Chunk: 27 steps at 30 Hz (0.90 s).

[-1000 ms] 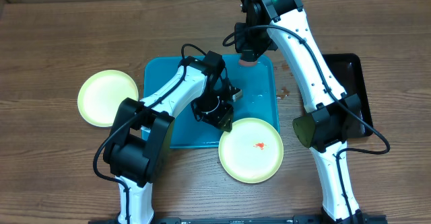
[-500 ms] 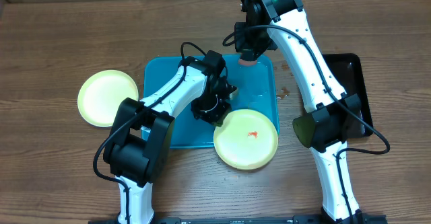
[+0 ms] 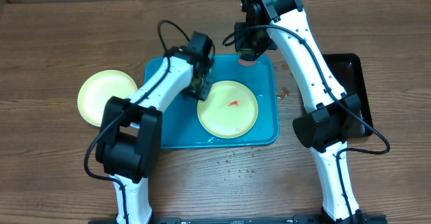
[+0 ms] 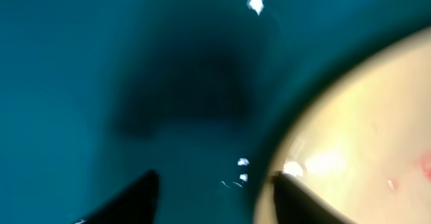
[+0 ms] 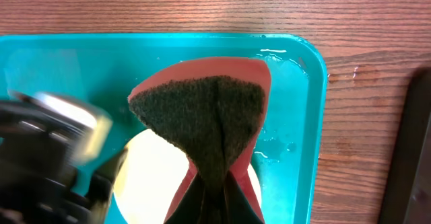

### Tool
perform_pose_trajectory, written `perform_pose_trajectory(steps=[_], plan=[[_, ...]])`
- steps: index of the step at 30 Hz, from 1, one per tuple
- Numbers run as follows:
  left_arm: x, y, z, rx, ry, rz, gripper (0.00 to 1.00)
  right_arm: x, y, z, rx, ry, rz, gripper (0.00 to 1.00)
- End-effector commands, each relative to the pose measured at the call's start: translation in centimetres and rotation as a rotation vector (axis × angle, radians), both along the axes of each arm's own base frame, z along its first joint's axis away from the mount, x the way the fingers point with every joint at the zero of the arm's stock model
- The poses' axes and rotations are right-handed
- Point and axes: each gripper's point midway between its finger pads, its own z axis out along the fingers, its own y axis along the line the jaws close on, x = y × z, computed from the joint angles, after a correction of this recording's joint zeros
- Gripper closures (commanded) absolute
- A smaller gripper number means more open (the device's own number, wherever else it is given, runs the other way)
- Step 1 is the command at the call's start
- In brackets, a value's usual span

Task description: Clean dirty plates on tray and stack at the side

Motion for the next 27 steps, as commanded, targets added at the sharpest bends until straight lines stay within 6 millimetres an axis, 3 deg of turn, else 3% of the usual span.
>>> perform_pose_trajectory(steps=[1, 4, 6, 9, 12, 14, 19, 23, 27], plan=[[4.1, 0.4, 3.2, 0.020, -0.142, 0.050, 0.28, 0.4, 0.1, 1.9, 0.029, -0.053, 0.001, 0.96], [6.1, -0.2, 6.2, -0.022, -0.208, 0.108, 0.19, 0.5, 0.2, 1.9, 0.030, -0.057, 0.001, 0.96], [5.8, -0.3, 7.1, -0.058, -0.183, 0.169, 0.17, 0.5, 0.2, 1.9, 0.030, -0.057, 0.002, 0.96], [3.7, -0.3, 7.0, -0.143, -0.055, 0.274, 0.20, 0.5, 0.1, 1.9, 0.028, -0.057, 0.005, 0.96], [1.0, 1.8, 6.4, -0.120, 0.075, 0.402, 0.29, 0.5, 0.1, 1.9, 0.024, -0.058, 0.004, 0.96], [0.1, 3.0, 7.0, -0.102, 0.099, 0.421, 0.26, 0.6, 0.0, 1.9, 0.020, -0.062, 0.006, 0.96], [-1.4, 5.3, 12.1, -0.113, 0.033, 0.452, 0.20, 0.6, 0.0, 1.9, 0.016, -0.064, 0.019, 0.96], [-3.1, 6.0, 16.2, -0.162, -0.067, 0.474, 0.19, 0.6, -0.1, 1.9, 0.016, -0.063, 0.018, 0.96], [-5.9, 6.3, 16.5, -0.235, -0.134, 0.551, 0.17, 0.6, -0.2, 1.9, 0.015, -0.064, 0.017, 0.96]])
